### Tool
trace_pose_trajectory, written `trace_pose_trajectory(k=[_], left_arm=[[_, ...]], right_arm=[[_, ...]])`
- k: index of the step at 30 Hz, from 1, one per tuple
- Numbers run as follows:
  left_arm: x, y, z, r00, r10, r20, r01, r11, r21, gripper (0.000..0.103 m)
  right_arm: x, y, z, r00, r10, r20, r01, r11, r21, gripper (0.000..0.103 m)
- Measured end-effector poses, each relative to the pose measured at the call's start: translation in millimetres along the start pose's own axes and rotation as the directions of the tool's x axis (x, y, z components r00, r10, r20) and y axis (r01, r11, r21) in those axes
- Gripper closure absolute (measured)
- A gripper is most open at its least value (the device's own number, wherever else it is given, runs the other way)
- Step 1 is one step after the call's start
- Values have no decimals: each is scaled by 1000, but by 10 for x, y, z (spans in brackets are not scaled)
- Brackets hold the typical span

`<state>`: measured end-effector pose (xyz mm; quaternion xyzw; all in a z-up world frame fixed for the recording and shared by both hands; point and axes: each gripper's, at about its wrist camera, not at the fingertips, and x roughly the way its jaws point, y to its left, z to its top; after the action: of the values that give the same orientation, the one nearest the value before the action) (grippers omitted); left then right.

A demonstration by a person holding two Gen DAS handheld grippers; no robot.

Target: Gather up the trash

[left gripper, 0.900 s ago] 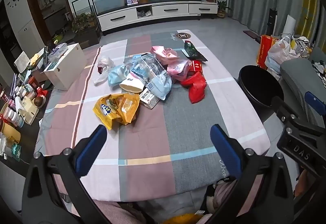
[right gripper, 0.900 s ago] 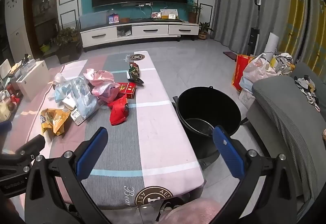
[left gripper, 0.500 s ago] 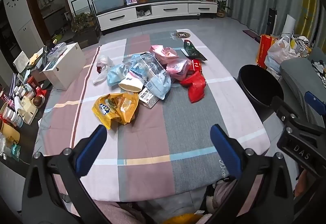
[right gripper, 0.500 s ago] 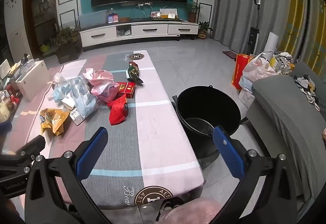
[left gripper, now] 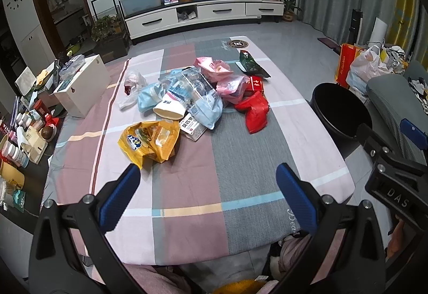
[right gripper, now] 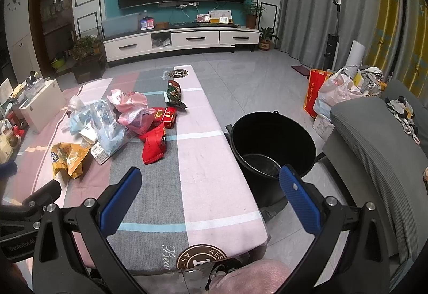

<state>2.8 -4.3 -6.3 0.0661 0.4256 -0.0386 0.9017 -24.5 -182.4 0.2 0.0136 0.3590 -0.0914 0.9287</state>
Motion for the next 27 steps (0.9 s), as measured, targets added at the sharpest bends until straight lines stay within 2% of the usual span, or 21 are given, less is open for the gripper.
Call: trace_pose_trajectory(k=[27], left_arm=[[26,-42,-5,1000,8,8,-8,1000,20,2]], right_arm=[[49,-28,-7,1000,0,-12,0,1000,5,3]])
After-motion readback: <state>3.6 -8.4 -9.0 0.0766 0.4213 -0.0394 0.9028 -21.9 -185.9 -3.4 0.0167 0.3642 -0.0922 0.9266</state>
